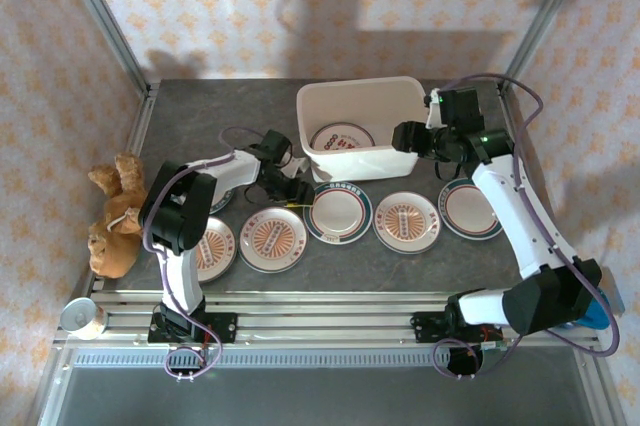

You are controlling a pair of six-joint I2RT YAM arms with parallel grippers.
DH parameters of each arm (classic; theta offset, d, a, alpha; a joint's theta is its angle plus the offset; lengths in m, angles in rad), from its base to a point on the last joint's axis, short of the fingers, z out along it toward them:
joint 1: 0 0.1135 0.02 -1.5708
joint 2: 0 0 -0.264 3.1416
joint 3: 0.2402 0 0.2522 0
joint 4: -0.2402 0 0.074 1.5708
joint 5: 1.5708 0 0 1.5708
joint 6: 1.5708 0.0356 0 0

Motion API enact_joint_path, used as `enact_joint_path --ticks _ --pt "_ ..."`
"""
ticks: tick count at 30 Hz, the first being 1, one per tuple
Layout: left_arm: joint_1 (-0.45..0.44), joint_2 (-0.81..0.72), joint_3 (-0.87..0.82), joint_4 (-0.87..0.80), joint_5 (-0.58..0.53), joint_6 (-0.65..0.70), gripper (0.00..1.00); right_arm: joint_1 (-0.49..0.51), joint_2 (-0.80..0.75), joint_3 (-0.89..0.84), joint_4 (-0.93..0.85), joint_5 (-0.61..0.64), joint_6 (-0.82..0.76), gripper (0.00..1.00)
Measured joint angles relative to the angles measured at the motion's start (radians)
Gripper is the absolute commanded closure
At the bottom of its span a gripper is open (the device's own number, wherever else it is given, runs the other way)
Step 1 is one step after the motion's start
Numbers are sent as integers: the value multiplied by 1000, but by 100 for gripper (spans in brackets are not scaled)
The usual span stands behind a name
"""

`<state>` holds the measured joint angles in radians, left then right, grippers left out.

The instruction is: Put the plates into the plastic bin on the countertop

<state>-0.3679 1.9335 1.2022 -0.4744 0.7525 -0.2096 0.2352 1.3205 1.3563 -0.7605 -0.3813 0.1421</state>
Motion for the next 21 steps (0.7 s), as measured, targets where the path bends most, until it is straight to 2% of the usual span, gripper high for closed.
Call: enact_joint_path --ticks 11,21 --pt "-13 15 -8 38 0 -21 65 0 -17 -25 19 1 15 35" --pt "-12 19 -8 44 -8 -27 79 0 -17 -35 29 9 15 35"
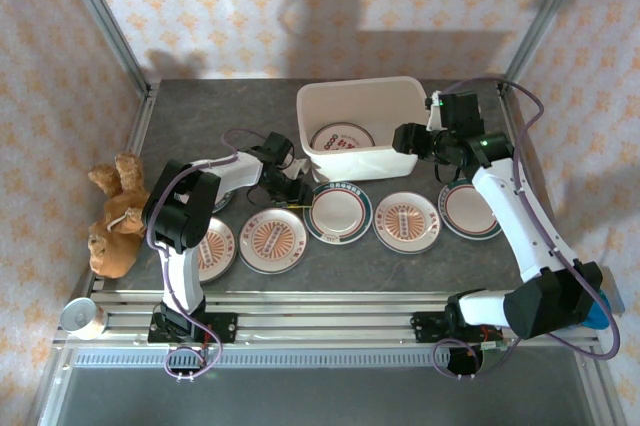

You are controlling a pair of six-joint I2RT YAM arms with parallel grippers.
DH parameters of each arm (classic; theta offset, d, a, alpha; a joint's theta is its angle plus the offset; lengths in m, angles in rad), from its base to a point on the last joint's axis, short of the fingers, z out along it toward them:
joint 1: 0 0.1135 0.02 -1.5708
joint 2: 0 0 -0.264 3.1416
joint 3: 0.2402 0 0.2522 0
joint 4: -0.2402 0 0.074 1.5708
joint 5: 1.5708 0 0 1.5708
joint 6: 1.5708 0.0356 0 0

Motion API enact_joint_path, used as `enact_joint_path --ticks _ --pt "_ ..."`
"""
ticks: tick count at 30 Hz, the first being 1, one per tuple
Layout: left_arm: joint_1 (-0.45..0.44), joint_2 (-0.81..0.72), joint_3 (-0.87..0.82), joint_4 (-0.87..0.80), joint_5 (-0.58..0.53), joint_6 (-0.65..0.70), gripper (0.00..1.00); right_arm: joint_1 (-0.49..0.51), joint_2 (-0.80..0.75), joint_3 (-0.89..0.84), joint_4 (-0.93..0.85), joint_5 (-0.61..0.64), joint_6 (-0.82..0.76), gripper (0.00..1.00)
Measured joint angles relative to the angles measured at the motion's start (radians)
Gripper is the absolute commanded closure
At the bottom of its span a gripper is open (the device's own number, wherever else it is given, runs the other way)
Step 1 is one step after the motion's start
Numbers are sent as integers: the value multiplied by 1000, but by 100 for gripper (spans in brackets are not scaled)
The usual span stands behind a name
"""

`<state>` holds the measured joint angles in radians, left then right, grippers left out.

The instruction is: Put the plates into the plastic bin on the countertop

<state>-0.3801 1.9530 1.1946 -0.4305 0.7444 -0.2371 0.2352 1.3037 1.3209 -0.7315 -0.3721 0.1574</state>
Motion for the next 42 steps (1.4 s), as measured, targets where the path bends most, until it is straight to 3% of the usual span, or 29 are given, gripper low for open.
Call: enact_joint_path --ticks 19,30,42 --pt "-5 -21 0 -13 0 4 93 0 0 0 8 10 -9 35" --pt "-6 -105 0 -53 -27 23 100 0 0 0 8 10 -24 35" --pt "17 -252 -34 -109 -77 54 100 0 0 0 7 8 -27 34"
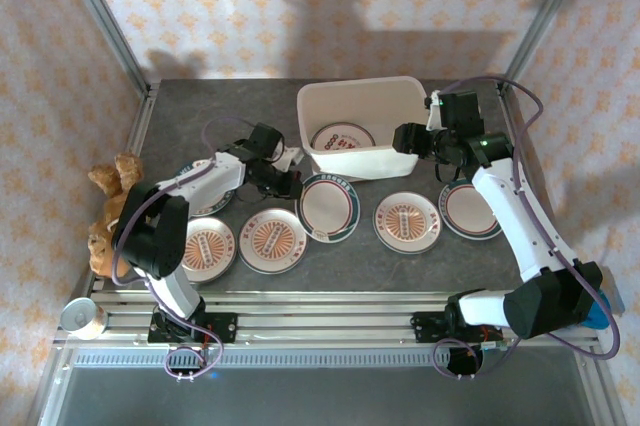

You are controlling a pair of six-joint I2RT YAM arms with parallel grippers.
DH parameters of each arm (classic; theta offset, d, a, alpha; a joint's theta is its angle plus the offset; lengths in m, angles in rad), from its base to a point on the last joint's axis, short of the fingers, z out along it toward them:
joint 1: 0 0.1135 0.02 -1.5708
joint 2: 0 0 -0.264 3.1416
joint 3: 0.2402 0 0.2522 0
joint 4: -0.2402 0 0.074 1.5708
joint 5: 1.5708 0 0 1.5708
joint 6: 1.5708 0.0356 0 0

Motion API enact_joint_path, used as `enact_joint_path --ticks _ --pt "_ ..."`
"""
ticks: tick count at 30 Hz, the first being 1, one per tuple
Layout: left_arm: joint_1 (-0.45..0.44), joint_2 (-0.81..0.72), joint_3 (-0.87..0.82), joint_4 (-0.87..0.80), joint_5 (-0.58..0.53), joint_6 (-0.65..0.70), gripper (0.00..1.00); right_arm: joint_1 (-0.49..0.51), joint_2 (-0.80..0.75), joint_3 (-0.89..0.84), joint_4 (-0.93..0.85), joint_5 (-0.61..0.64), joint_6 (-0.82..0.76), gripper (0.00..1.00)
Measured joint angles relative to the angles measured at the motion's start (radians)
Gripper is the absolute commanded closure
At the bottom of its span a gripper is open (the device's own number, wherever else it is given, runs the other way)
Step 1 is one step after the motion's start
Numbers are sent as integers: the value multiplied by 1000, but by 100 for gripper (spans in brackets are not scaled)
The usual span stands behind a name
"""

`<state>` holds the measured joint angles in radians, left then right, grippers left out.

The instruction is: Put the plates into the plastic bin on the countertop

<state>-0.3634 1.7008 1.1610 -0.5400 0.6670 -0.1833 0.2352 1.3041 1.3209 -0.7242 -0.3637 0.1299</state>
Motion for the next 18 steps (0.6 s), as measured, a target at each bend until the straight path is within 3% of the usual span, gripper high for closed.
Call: enact_joint_path --ticks 18 --pt "135 -174 -32 -130 -29 29 100 0 31 1 11 -29 0 34"
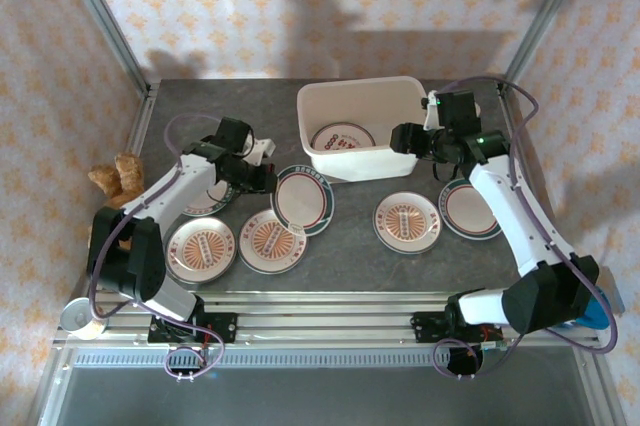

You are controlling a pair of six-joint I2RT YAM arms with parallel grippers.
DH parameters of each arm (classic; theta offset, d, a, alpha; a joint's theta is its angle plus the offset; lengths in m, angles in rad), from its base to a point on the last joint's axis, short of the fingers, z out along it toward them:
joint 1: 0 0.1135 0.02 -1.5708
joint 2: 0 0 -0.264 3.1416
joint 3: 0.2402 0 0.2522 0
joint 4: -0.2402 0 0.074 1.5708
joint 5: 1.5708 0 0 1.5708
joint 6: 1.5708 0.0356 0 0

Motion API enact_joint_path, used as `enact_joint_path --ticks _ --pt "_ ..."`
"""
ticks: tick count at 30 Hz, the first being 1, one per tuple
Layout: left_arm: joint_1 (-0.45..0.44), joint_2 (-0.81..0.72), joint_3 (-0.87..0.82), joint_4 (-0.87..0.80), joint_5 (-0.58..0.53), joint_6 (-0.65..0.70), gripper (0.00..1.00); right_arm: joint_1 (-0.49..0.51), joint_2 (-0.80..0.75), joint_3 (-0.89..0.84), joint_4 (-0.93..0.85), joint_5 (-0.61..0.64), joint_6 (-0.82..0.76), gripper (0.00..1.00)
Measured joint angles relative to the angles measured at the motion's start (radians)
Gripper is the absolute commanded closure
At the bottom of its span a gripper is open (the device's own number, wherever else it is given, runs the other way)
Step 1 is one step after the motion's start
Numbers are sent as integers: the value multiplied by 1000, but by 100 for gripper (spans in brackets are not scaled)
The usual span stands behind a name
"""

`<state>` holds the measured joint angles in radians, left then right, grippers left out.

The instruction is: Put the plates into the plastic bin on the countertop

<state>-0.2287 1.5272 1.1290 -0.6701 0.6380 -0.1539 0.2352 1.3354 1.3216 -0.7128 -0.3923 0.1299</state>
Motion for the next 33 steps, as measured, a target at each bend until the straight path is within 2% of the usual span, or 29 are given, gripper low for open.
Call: enact_joint_path --ticks 18,33 --pt "178 -58 56 -112 -29 14 100 0 97 83 14 -43 -3 35" --pt "219 -81 253 -71 -285 -92 100 0 231 240 11 -71 -12 35"
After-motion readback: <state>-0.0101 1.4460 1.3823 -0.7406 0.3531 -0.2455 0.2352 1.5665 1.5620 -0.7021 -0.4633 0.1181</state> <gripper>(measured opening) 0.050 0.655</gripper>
